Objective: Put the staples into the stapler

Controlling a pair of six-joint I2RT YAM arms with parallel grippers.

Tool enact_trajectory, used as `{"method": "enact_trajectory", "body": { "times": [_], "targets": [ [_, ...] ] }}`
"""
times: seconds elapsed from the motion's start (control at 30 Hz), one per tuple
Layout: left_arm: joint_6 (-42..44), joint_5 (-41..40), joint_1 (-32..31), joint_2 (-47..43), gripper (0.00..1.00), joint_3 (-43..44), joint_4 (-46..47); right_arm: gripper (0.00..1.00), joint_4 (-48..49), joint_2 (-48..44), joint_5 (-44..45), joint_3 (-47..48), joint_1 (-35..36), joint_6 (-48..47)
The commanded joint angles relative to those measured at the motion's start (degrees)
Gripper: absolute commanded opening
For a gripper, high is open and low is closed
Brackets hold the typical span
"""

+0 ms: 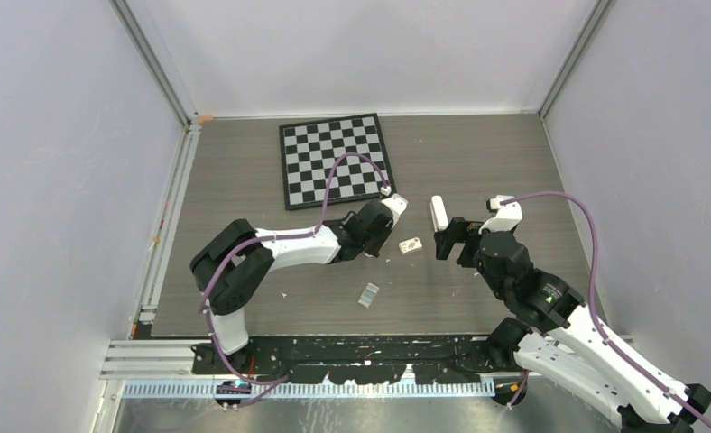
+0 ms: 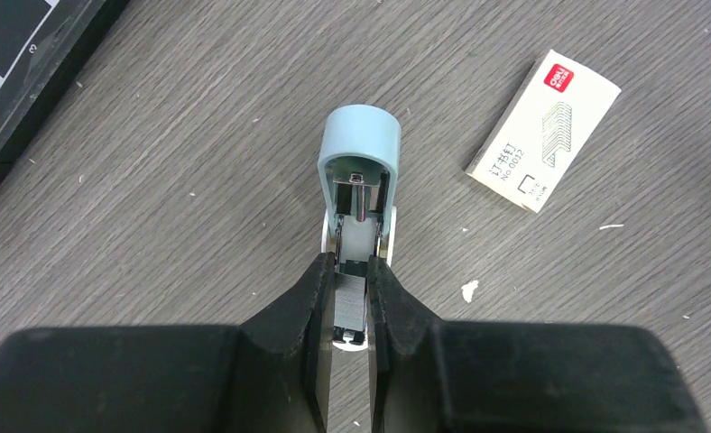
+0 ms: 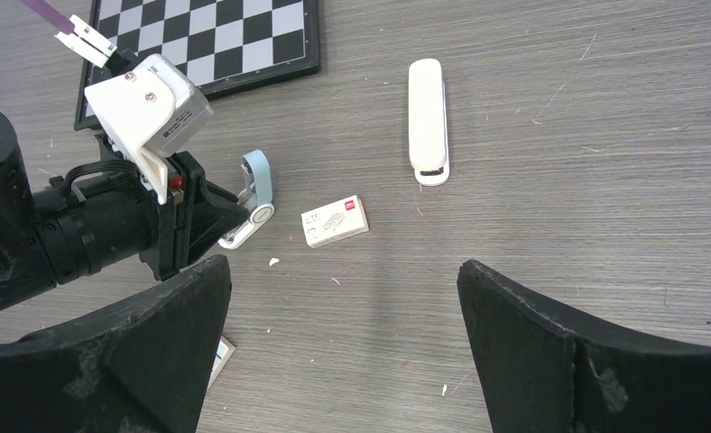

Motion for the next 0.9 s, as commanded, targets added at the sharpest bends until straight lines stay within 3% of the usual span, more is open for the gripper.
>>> {"method": "enact_trajectory", "body": {
  "times": [0.0,0.87],
  "targets": [
    [1.2,-2.2,-0.3,0.4,0.15,2.0,0.9,1.0,1.8,-0.3,1.7,-0.2,0.1,-0.7],
    [2.5,-0.7,-0.4,1.9,0.17,1.4,1.1,1.0,1.5,-0.4,1.7,0.6,0.0,-1.5]
  ]
}}
